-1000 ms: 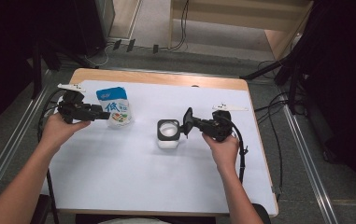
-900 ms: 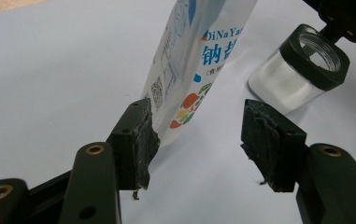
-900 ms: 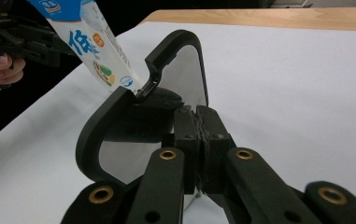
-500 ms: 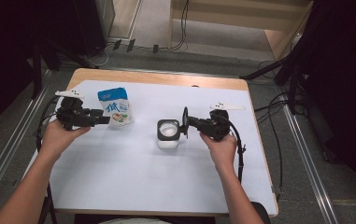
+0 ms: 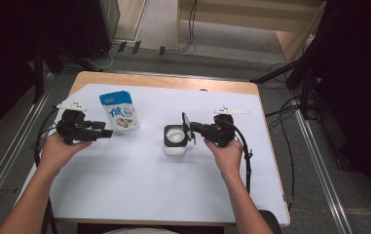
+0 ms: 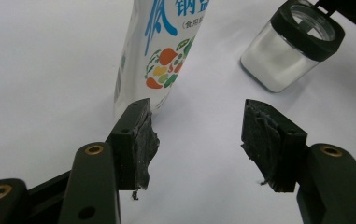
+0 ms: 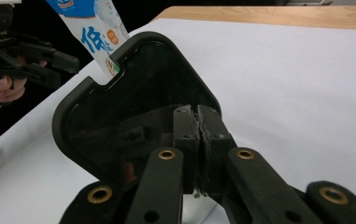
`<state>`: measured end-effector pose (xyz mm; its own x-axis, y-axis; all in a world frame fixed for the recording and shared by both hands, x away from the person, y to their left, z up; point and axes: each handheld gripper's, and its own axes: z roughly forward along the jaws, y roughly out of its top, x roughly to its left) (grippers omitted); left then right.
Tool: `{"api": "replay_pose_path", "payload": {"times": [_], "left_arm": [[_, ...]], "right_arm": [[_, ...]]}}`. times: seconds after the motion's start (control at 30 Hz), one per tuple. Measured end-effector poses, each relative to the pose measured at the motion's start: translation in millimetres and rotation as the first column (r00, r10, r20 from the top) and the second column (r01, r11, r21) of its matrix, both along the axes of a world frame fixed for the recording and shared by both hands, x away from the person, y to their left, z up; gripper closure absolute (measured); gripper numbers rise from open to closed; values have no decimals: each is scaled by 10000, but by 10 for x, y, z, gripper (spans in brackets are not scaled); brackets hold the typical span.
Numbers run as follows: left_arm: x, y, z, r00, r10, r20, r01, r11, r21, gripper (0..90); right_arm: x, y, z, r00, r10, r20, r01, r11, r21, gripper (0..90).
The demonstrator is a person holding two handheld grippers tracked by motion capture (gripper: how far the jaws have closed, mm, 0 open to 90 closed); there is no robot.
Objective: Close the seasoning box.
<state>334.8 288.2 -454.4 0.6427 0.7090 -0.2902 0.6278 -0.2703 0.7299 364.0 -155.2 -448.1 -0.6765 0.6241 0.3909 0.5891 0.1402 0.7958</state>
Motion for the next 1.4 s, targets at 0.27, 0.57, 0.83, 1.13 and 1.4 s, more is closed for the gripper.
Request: {"api": "replay_pose_path", "payload": {"times": [0.27, 0.57, 0.83, 1.13, 1.4], "left_arm": [[-40, -6, -15, 9999, -156, -22, 156, 9999, -33, 437], [-93, -33, -40, 9994, -337, 32, 336, 9993, 159, 436], [-97, -25, -81, 9997, -236, 14, 235, 9994, 250, 437], [-92, -14, -88, 9997, -244, 50, 242, 9994, 246, 441], [-63, -9, -123, 9995, -296, -50, 298, 9988, 400, 440]], "right_arm": [[16, 101, -51, 9997, 227, -133, -229, 9996, -137, 880], [36, 218, -82, 9990, 453, -63, -455, 9980, -428, 862], [47, 61, -60, 9990, 135, 416, -111, 9982, -591, 768], [44, -138, -20, 9969, -428, 659, 470, 9969, -635, 711], [15, -316, -13, 9926, -864, 856, 930, 9928, -761, 679]]}}
